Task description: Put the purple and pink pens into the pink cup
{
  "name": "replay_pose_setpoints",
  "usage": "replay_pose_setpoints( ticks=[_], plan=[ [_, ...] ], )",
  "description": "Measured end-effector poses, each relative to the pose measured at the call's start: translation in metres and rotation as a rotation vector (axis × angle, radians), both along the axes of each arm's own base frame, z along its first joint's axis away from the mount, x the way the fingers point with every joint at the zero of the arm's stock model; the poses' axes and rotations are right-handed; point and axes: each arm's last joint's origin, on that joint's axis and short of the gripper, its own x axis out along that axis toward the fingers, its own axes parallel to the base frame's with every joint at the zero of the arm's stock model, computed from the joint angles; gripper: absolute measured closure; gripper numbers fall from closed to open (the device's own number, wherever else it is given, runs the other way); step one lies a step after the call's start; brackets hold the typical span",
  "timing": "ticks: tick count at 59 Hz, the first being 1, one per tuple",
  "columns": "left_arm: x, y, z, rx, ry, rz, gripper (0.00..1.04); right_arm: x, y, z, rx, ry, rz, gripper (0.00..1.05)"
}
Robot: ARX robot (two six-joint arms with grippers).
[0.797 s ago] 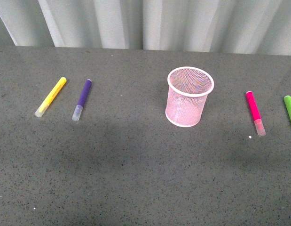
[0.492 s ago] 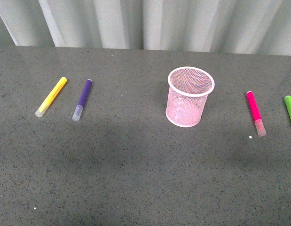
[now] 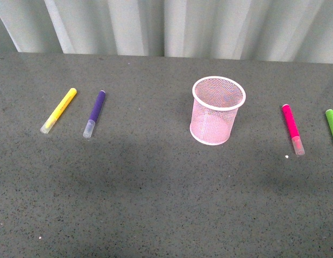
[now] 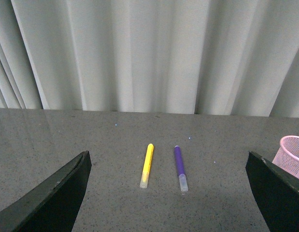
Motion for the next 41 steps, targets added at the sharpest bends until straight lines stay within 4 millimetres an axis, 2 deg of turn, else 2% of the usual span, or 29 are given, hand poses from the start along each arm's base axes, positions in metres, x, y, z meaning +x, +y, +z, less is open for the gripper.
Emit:
replay_pose_setpoints(
  ticks=[41],
  plan=[
    [0.0000,0.0000,0.0000,0.000,0.000,0.000,0.07,0.0000,0.0000,0.0000,0.000,0.000,0.000,0.07]
  ],
)
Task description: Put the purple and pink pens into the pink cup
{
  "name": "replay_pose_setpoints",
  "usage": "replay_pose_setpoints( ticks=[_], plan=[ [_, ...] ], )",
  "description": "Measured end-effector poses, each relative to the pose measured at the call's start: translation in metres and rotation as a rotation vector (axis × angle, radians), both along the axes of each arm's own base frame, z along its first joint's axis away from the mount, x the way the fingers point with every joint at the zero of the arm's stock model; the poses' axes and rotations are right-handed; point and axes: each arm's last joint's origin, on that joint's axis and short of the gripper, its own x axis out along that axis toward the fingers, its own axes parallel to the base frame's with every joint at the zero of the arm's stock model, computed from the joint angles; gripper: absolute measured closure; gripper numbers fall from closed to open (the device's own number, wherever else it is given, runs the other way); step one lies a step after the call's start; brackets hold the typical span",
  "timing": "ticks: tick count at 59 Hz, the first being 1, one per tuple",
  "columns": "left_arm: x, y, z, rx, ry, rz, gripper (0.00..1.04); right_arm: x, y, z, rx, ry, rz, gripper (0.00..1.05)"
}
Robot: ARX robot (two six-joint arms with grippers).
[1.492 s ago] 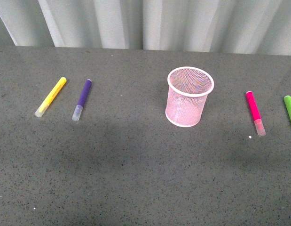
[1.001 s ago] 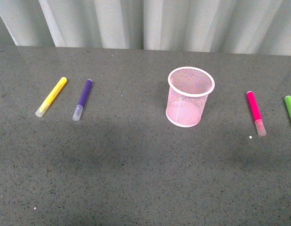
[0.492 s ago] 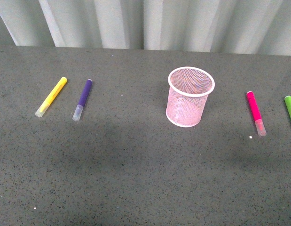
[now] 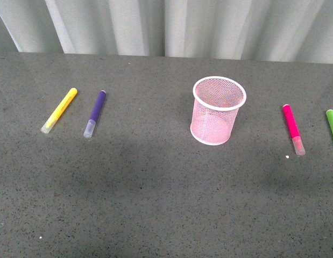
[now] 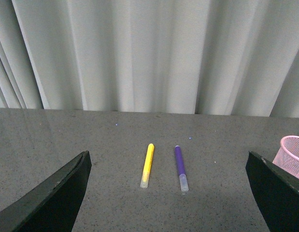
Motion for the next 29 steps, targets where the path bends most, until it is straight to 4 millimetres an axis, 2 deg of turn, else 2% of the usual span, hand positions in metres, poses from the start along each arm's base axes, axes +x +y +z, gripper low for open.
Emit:
replay_pose_setpoints(
  ticks=[8,11,13,16,29],
  plan=[
    [0.000,0.000,0.000,-0.003,0.011,0.010,0.07,0.000,0.000,0.000,0.000,0.000,0.000,0.07],
    [0.002,-0.001,0.001,-0.055,0.224,0.142,0.07,0.000,0.000,0.000,0.000,0.000,0.000,0.07],
    [0.010,-0.001,0.004,-0.055,0.328,0.223,0.07,0.000,0.000,0.000,0.000,0.000,0.000,0.07],
    [0.025,-0.002,0.008,-0.061,0.371,0.229,0.07,0.000,0.000,0.000,0.000,0.000,0.001,0.07],
    [0.087,0.000,0.025,-0.078,0.363,0.215,0.07,0.000,0.000,0.000,0.000,0.000,0.000,0.07]
  ],
)
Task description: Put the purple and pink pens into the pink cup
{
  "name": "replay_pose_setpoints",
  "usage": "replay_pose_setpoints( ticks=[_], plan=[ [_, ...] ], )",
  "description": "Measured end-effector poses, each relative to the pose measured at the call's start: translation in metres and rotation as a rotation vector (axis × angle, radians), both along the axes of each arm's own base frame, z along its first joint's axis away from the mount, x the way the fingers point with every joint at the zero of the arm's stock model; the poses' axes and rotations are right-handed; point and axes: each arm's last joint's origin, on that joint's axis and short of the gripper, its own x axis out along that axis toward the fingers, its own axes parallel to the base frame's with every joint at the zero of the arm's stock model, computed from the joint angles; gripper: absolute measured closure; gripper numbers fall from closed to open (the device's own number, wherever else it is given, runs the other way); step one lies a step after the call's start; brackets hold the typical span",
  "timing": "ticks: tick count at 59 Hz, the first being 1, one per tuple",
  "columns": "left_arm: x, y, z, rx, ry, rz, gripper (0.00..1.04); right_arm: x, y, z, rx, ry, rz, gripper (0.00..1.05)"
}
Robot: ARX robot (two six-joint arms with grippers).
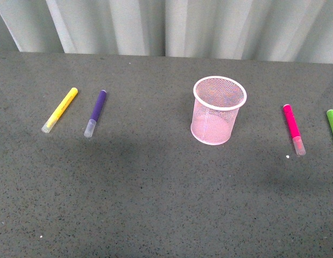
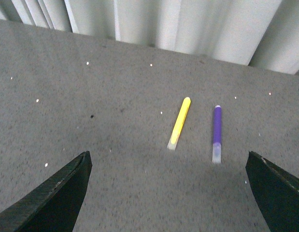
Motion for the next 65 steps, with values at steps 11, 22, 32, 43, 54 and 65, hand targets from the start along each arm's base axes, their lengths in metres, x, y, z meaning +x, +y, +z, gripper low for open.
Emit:
replay_pose_setpoints(
  ticks=[11,22,32,43,54,65],
  plan=[
    [0.066,0.009,-0.011,-0.034,0.237,0.007,0.07,0.000,0.000,0.000,0.000,0.000,0.000,0.07],
    [0.113,0.004,-0.017,-0.033,0.450,-0.028,0.07,0.000,0.000,0.000,0.000,0.000,0.000,0.07],
    [0.148,-0.021,-0.010,0.010,0.527,-0.118,0.07,0.000,0.000,0.000,0.000,0.000,0.000,0.07],
    [0.172,-0.060,-0.018,0.036,0.631,-0.272,0.07,0.000,0.000,0.000,0.000,0.000,0.000,0.07],
    [0.189,-0.078,-0.050,0.079,0.745,-0.307,0.07,0.000,0.000,0.000,0.000,0.000,0.000,0.07],
    [0.204,-0.087,-0.064,0.097,0.771,-0.321,0.07,0.000,0.000,0.000,0.000,0.000,0.000,0.07]
  ],
)
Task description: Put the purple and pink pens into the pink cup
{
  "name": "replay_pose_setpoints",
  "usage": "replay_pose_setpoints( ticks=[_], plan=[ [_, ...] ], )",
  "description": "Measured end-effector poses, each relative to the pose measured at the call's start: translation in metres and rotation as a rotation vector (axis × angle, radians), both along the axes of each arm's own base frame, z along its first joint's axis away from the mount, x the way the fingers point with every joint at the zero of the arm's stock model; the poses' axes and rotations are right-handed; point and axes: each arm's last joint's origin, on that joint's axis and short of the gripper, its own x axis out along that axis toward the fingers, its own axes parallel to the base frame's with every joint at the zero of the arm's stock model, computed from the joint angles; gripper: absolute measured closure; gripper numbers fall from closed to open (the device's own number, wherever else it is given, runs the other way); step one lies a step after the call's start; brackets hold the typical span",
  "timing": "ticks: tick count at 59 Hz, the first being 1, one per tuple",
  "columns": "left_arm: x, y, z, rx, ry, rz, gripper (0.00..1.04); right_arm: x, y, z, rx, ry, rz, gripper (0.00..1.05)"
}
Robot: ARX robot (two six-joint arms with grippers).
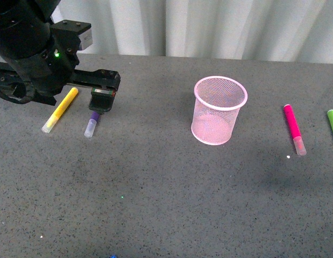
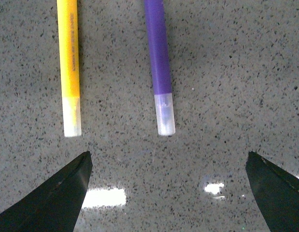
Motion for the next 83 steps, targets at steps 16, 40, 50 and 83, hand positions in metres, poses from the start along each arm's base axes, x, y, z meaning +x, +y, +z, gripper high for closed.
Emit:
replay_pose_setpoints(
  ticks=[16,40,50,83],
  plan=[
    [0.041,-0.010,-0.009,0.005,-0.002,-0.014,0.07,0.000,0.000,0.000,0.000,0.000,0.000,0.07],
    [0.075,-0.009,-0.040,0.045,0.032,-0.038,0.07,0.000,0.000,0.000,0.000,0.000,0.000,0.07],
    [0.090,-0.006,-0.044,0.048,0.032,-0.031,0.07,0.000,0.000,0.000,0.000,0.000,0.000,0.07],
    [0.104,-0.004,-0.058,0.066,0.036,-0.061,0.24,0.000,0.000,0.000,0.000,0.000,0.000,0.07]
  ],
)
